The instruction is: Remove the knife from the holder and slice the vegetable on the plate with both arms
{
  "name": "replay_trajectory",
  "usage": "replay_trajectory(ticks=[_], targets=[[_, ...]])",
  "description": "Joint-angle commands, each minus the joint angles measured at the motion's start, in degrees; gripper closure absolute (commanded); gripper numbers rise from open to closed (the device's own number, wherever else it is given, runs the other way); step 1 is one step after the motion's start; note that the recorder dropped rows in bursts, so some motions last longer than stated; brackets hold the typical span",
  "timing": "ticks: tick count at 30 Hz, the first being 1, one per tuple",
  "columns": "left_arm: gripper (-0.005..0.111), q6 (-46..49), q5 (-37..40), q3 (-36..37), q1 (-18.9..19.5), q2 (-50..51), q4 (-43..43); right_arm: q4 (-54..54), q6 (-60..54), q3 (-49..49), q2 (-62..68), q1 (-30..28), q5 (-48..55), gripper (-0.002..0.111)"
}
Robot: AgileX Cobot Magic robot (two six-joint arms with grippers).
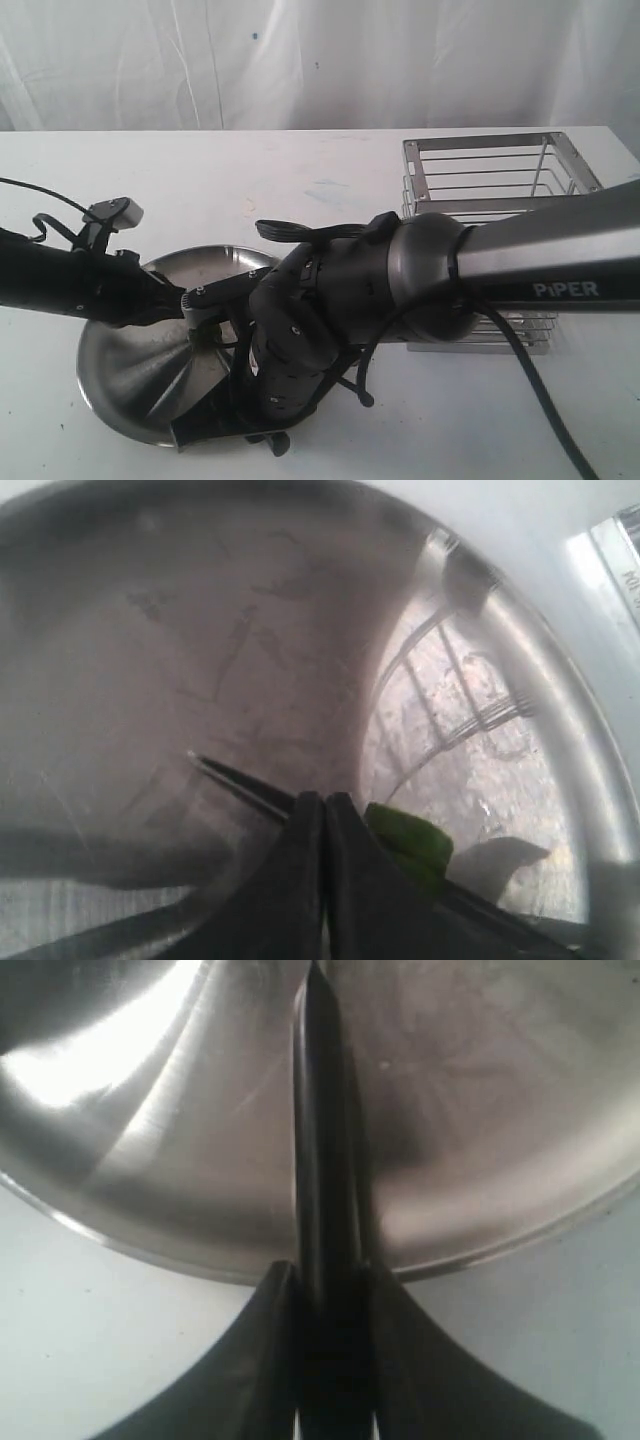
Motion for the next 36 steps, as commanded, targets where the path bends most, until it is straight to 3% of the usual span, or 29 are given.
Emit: replay_trajectory(ticks=[1, 7, 12, 19, 36], targets=[[0.107, 0.0, -1.4, 1.7, 0.1, -0.6, -0.4, 0.0, 0.6, 0.1, 0.4, -0.1, 1.7, 0.108], [0.107, 0.1, -0.3, 1.8, 0.1, -0.6, -1.7, 0.0, 0.6, 0.1, 0.4, -0.1, 1.6, 0.108], [0.107, 5.0, 3.5, 1.8, 0.1, -2.3, -10.5, 0.4, 0.6, 0.1, 0.4, -0.1, 1.7, 0.108], [0.107, 8.0, 0.1, 1.7, 0.1, -1.4, -10.5, 0.4, 0.7, 0.1, 0.4, -0.1, 1.5, 0.108], [0.107, 7.8, 2.2, -1.9, 0.0, 2.4, -10.5, 0.6, 0.8, 0.1, 0.4, -0.1, 1.3, 0.108]])
